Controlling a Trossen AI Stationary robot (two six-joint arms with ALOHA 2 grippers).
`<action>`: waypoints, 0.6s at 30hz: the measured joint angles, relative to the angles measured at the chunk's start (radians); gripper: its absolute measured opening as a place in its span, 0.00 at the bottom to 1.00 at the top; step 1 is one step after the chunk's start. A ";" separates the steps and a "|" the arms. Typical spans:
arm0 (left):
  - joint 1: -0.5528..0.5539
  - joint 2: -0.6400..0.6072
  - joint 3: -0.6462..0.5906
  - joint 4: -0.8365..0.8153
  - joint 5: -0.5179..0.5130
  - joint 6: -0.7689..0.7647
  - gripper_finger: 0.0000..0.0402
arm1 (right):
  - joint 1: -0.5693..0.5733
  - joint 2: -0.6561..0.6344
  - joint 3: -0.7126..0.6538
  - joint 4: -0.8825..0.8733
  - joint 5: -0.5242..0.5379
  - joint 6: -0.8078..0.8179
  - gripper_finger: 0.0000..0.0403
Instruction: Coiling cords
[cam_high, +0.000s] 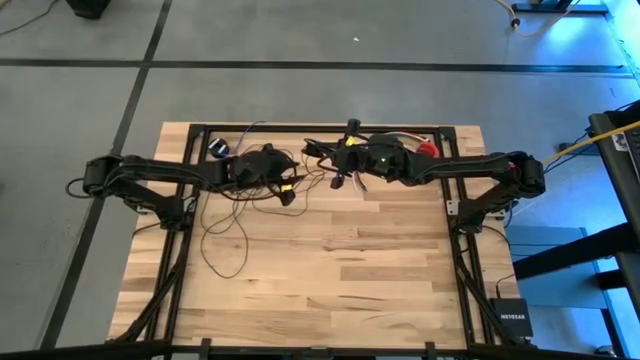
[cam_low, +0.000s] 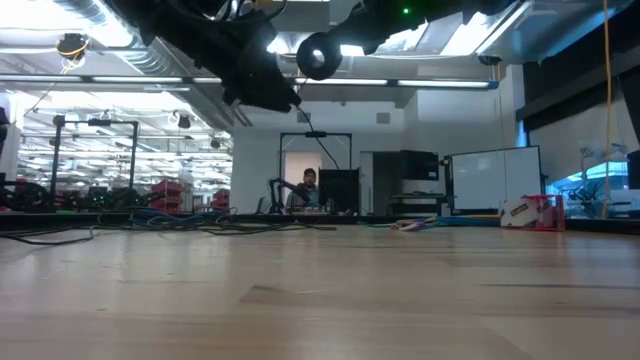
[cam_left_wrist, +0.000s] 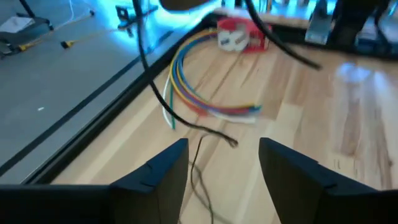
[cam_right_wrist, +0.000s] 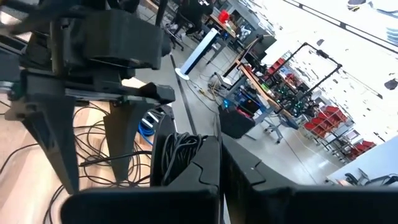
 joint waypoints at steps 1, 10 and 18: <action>0.004 0.000 -0.017 0.038 0.009 -0.008 0.46 | 0.000 0.000 0.000 0.001 0.000 0.000 0.01; 0.059 0.012 -0.182 0.406 0.123 -0.092 0.43 | 0.000 0.000 0.000 0.014 -0.009 0.000 0.01; 0.064 0.171 -0.216 0.635 0.129 -0.109 0.42 | 0.000 0.000 0.000 0.026 -0.009 0.000 0.02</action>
